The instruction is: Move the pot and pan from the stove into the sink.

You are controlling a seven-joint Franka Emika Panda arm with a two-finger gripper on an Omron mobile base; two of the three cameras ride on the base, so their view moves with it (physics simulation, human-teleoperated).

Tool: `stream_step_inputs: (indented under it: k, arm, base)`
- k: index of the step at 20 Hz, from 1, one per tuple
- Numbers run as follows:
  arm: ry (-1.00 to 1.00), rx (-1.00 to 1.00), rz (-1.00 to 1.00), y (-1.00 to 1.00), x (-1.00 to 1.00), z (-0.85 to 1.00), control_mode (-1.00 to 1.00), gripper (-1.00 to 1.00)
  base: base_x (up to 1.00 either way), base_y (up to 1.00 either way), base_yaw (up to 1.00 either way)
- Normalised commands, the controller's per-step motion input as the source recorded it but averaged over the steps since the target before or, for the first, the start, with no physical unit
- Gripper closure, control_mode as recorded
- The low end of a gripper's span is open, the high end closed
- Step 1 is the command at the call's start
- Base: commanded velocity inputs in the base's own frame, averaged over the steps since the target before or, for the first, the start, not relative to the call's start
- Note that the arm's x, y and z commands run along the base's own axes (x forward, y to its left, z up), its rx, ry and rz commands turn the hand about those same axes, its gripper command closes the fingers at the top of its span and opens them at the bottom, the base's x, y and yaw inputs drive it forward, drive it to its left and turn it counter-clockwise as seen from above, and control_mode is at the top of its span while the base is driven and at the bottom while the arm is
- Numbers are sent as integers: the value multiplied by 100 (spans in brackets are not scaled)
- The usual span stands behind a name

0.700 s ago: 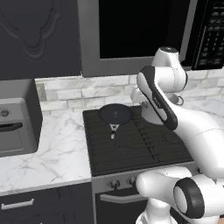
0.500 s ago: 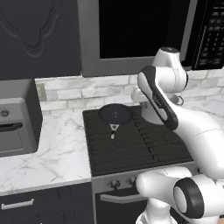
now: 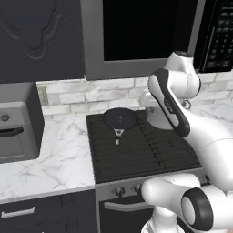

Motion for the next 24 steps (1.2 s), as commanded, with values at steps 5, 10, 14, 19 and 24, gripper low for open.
stream_step_inputs:
  k: [5, 10, 14, 19, 24]
  arm:
    - [0, 12, 0, 0, -1, -17, -100, -100]
    - [0, 13, 0, 0, 0, -18, -100, -100]
    - [0, 13, 0, 2, 0, -15, -100, -100]
    - [0, 11, 0, 16, 0, -18, -100, -100]
    - [0, 12, 0, 21, 0, -23, -100, -100]
  base:
    - [0, 0, 0]
    - [0, 0, 0]
    - [0, 0, 0]
    - [0, 0, 0]
    - [0, 0, 0]
